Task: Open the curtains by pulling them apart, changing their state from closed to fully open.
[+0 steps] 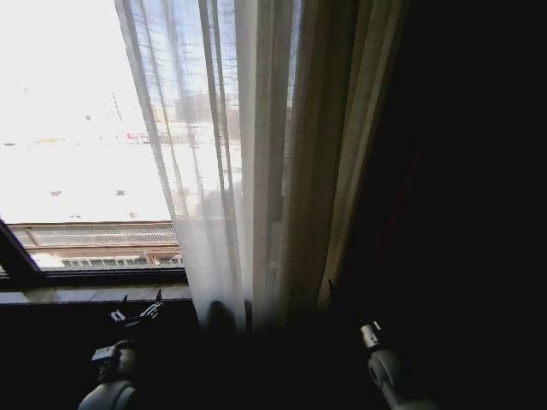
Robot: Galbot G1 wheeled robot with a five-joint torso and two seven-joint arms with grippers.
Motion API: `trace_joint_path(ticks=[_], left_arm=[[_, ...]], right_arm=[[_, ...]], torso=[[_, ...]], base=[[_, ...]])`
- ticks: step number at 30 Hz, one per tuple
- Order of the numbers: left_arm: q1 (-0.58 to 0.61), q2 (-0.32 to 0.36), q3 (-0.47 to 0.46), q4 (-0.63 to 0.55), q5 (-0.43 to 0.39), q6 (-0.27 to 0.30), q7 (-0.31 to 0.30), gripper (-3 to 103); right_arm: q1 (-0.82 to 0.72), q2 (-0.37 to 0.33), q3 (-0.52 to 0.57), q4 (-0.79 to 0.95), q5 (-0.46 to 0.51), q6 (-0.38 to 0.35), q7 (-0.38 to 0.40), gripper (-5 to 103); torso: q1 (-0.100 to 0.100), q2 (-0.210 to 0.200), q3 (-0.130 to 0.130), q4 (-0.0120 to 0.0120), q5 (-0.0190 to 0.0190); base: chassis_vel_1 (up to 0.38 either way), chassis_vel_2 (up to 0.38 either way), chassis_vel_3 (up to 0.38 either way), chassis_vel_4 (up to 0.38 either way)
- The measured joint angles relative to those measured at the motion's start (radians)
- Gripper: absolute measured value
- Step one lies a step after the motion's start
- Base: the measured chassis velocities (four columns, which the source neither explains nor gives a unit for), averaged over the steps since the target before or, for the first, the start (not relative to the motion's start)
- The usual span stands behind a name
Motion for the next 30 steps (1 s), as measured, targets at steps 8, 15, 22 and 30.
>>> trace_joint_path(ticks=[8,15,22,30], left_arm=[[0.000,0.000,0.000,0.000,0.000,0.000,0.000,100],[0.000,0.000,0.000,0.000,0.000,0.000,0.000,100],[0.000,0.000,0.000,0.000,0.000,0.000,0.000,100],[0.000,0.000,0.000,0.000,0.000,0.000,0.000,100]], right_arm=[[0.001,0.008,-0.002,0.004,-0.012,-0.001,-0.012,100],[0.002,0.014,-0.002,-0.001,-0.029,-0.001,-0.026,100],[0.007,0.017,-0.003,-0.008,-0.035,-0.001,-0.033,100],[0.028,0.021,-0.011,-0.032,-0.037,0.034,-0.025,100]], torso=[[0.000,0.000,0.000,-0.0001,0.0004],[0.000,0.000,0.000,-0.0002,-0.0002],[0.000,0.000,0.000,0.0002,0.0000],[0.000,0.000,0.000,-0.0002,0.0001]], base=[[0.322,0.263,-0.330,-0.265],[0.361,0.326,-0.366,-0.330],[0.383,0.351,-0.373,-0.342],[0.346,0.339,-0.355,-0.355]])
